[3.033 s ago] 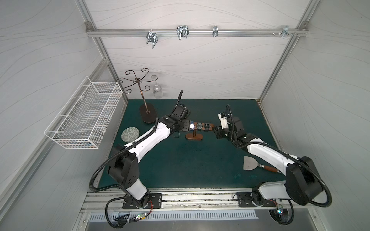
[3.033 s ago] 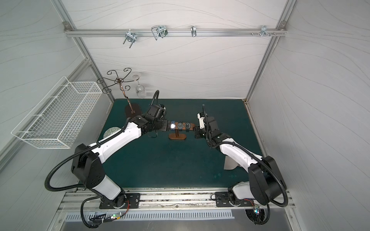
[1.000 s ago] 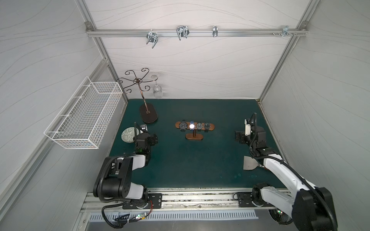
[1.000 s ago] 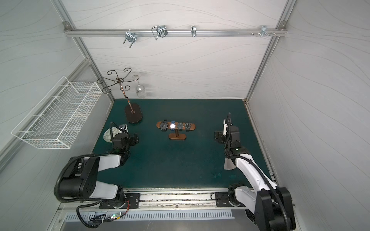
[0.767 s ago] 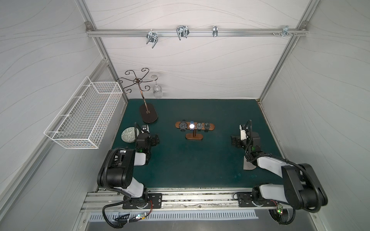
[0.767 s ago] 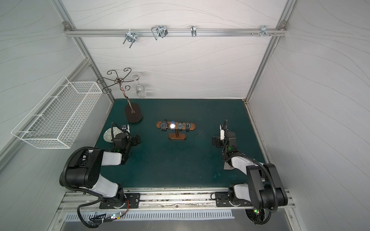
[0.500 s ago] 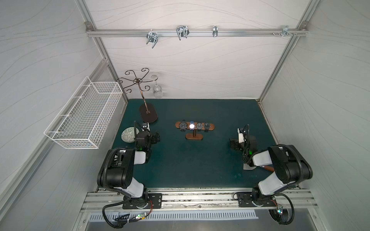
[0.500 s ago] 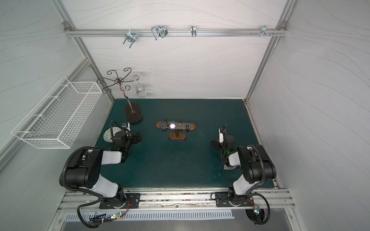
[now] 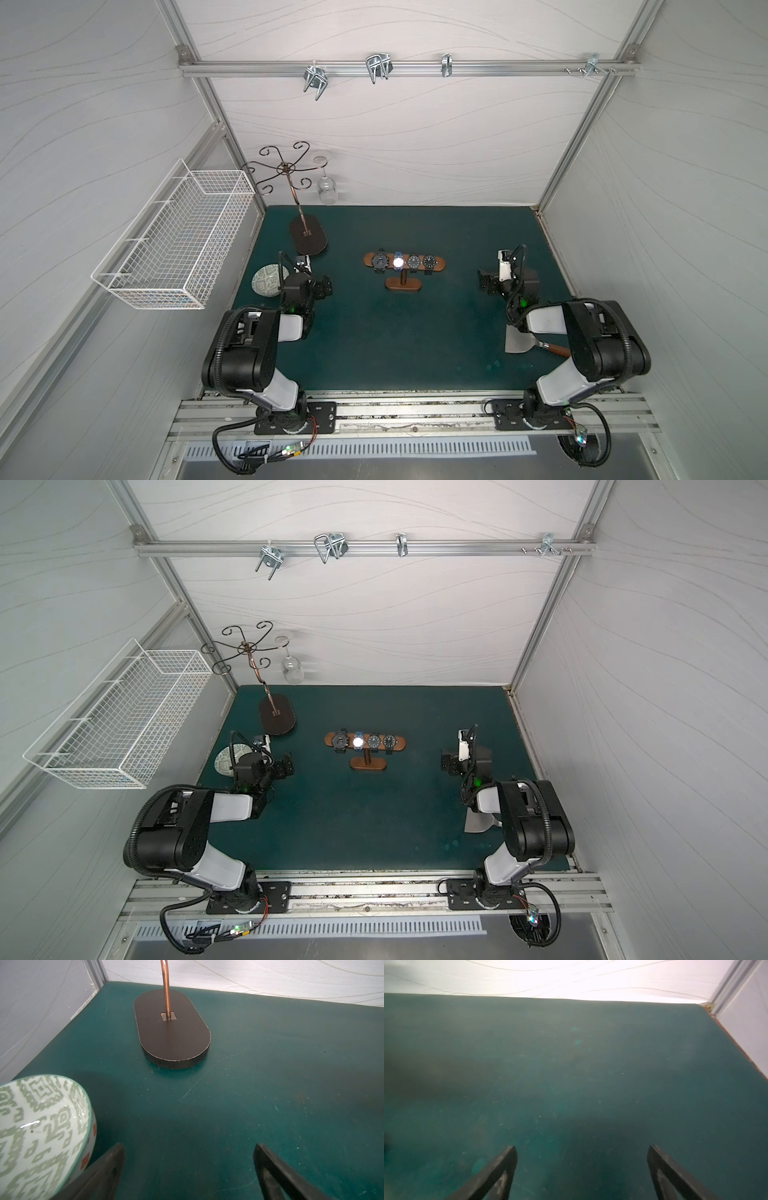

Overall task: Place watch on stand
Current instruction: Reset both arms

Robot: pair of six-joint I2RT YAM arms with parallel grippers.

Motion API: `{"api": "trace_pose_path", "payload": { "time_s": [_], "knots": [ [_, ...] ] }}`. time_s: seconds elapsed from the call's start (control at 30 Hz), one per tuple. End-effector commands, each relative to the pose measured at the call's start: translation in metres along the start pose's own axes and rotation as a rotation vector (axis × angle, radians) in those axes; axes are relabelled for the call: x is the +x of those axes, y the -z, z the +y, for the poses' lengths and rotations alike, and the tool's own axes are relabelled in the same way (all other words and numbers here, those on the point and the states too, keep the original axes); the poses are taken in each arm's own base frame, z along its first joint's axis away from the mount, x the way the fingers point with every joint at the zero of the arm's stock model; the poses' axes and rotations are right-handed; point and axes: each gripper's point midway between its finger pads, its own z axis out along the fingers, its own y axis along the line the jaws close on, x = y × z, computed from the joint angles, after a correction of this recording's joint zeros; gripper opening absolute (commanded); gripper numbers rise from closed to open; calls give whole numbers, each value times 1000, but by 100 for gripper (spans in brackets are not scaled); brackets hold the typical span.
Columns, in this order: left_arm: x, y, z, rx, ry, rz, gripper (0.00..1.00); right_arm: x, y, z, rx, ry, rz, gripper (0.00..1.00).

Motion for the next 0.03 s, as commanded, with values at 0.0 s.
{"api": "trace_pose_path", "payload": {
  "time_s": [0.0],
  "knots": [
    [-23, -3, -3, 14, -2, -65, 99, -2, 6, 10, -68, 31, -32, 99]
  ]
}}
